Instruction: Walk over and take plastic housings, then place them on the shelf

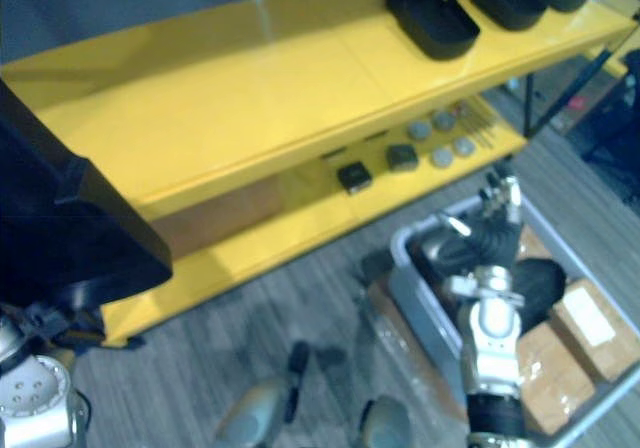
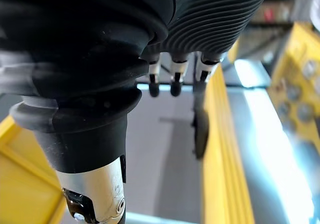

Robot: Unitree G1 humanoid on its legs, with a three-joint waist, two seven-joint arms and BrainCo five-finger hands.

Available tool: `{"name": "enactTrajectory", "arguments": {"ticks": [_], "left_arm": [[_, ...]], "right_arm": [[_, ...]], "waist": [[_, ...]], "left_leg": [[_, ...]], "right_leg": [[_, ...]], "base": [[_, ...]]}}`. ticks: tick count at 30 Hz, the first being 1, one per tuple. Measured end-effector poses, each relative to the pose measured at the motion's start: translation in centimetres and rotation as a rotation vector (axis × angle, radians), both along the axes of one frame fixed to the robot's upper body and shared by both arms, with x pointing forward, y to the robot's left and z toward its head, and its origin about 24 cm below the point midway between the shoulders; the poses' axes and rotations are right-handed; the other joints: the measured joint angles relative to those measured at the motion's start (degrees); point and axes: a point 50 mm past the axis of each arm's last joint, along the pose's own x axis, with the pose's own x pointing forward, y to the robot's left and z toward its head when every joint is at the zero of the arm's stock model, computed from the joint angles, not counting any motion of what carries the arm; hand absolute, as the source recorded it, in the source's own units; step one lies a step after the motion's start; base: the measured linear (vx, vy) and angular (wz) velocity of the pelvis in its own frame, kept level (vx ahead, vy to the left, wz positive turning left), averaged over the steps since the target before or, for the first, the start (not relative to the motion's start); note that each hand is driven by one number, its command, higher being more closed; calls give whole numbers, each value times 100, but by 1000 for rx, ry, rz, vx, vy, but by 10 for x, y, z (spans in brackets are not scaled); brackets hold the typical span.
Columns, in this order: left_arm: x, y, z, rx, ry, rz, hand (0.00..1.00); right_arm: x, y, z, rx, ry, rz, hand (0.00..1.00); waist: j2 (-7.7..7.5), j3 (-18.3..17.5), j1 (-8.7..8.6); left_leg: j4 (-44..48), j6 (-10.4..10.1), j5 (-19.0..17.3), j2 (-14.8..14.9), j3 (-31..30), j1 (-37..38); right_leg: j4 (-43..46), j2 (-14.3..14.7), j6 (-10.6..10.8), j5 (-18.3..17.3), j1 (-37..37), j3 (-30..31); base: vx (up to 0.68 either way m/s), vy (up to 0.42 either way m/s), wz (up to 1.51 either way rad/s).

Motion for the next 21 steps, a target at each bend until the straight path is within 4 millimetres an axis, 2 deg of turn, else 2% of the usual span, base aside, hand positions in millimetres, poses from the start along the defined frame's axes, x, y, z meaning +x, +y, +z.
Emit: {"name": "enactTrajectory", "arguments": {"ticks": [2, 5, 6, 8, 9, 10, 11, 12, 13, 15, 17, 19, 21], "left_arm": [[6, -5, -3, -23, 26, -58, 100], [10, -12, -5, -18, 45, -113, 100], [11, -14, -5, -16, 48, -123, 100], [12, -19, -4, -24, 46, -169, 100], [13, -21, -4, -25, 46, -180, 100], [14, -23, -5, -35, 40, -188, 100], [15, -26, -5, -37, 41, -200, 100], [15, -30, -3, -27, 31, -213, 100], [15, -33, 0, -7, 20, -205, 100], [18, -34, 4, 3, 4, -184, 100], [23, -33, 7, -18, -9, -163, 100], [28, -29, 2, -69, 10, -127, 100], [31, -26, -5, -89, 51, -108, 100]], "right_arm": [[-13, -2, 7, -43, -24, 11, 0], [-26, -5, 15, -88, -52, 21, 0], [-27, -6, 17, -95, -59, 23, 0], [-32, -5, 23, -75, -98, 50, 0], [-33, -4, 26, -64, -113, 72, 0], [-32, -5, 31, -56, -139, 97, 0], [-32, -6, 33, -52, -150, 104, 0], [-30, -7, 37, -39, -175, 126, 0], [-27, -8, 43, -26, -202, 153, 0], [-20, -5, 54, -16, -258, 193, 0], [-9, 3, 68, -2, -323, 248, 0], [7, 23, 83, 27, -387, 343, 0], [13, 41, 85, 44, -400, 407, 0]], "waist": [[70, -105, -35], [51, -317, -46], [31, -356, -59], [-144, -520, -60], [-281, -601, -66], [-374, -668, -79], [-337, -688, -78], [-242, -733, -68], [-122, -795, -56], [-48, -831, -25], [-27, -833, -25], [4, -808, 45], [45, -781, 89]], "left_leg": [[200, -34, -230, 114, -122, 36], [523, -144, -566, 214, -260, 30], [565, -180, -619, 220, -299, 35], [611, -333, -749, 206, -328, 15], [615, -411, -800, 121, -313, 8], [661, -490, -862, 108, -290, 1], [698, -513, -893, 187, -238, -20], [832, -650, -952, 370, -144, -143], [879, -767, -968, 493, -182, -264], [623, -958, -810, 619, -200, -258], [317, -1003, -582, 647, -190, -204], [-85, -1011, -344, 652, -198, 66], [-261, -982, -305, 627, -204, 260]], "right_leg": [[-1145, 249, 59, -83, -84, 206], [-2311, 351, 232, 84, -77, 378], [-2509, 357, 215, 146, -41, 387], [-3010, 382, 198, 356, 97, 501], [-3201, 336, 230, 281, 263, 508], [-3404, 263, 524, 499, 381, 435], [-3421, 292, 499, 599, 395, 332], [-3466, 382, 446, 811, 390, 176], [-3581, 518, 427, 859, 385, 41], [-3645, 618, 331, 935, 388, -92], [-3640, 620, 277, 903, 394, -245], [-3654, 582, 204, 825, 569, -451], [-3645, 533, 208, 659, 870, -720]], "base": [[128, -80, 28], [92, -111, 22], [105, -171, 24], [100, -228, 26], [125, -284, 37], [110, -235, 37], [144, -332, 33], [100, -250, 25], [102, -241, 25], [165, -195, 30], [145, -147, 43], [114, -69, 45], [98, -38, 74]]}}
